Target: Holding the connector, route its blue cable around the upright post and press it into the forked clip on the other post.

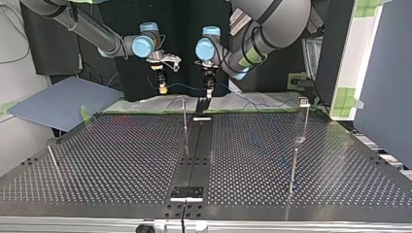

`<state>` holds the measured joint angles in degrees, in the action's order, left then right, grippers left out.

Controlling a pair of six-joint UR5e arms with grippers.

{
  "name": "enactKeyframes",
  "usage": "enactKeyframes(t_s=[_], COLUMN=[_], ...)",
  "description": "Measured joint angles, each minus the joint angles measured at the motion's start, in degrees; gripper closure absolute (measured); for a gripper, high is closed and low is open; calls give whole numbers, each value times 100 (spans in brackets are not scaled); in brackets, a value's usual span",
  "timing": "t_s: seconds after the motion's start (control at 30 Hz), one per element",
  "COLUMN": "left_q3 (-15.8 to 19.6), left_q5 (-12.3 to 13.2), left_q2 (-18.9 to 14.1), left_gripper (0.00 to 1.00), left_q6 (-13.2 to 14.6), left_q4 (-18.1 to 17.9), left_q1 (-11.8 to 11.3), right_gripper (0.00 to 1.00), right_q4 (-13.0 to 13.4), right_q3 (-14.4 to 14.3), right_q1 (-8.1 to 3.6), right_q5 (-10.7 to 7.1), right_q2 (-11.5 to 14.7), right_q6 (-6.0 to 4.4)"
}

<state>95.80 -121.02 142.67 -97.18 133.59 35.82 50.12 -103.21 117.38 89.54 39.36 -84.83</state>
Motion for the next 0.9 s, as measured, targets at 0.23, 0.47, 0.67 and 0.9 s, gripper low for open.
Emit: enactKeyframes(t_s=[0.23,0.47,0.67,0.9], left_q3=[-25,-64,-67,-66], left_q5=[106,160,72,34], left_q2=[0,-2,-5,-6], left_gripper=[0,0,0,64], left_q6=[-130,-214,-327,-353], left_q4=[9,7,7,-50], left_q1=[-58,-124,-142,-144], right_gripper=[100,100,100,100], right_q4=[-9,-26,-35,-34], right_q3=[0,1,3,1], right_q1=[-2,-2,0,-1], right_q5=[-5,-5,-6,-10], right_q2=[-1,-1,-1,-1], right_q6=[-1,4,12,19])
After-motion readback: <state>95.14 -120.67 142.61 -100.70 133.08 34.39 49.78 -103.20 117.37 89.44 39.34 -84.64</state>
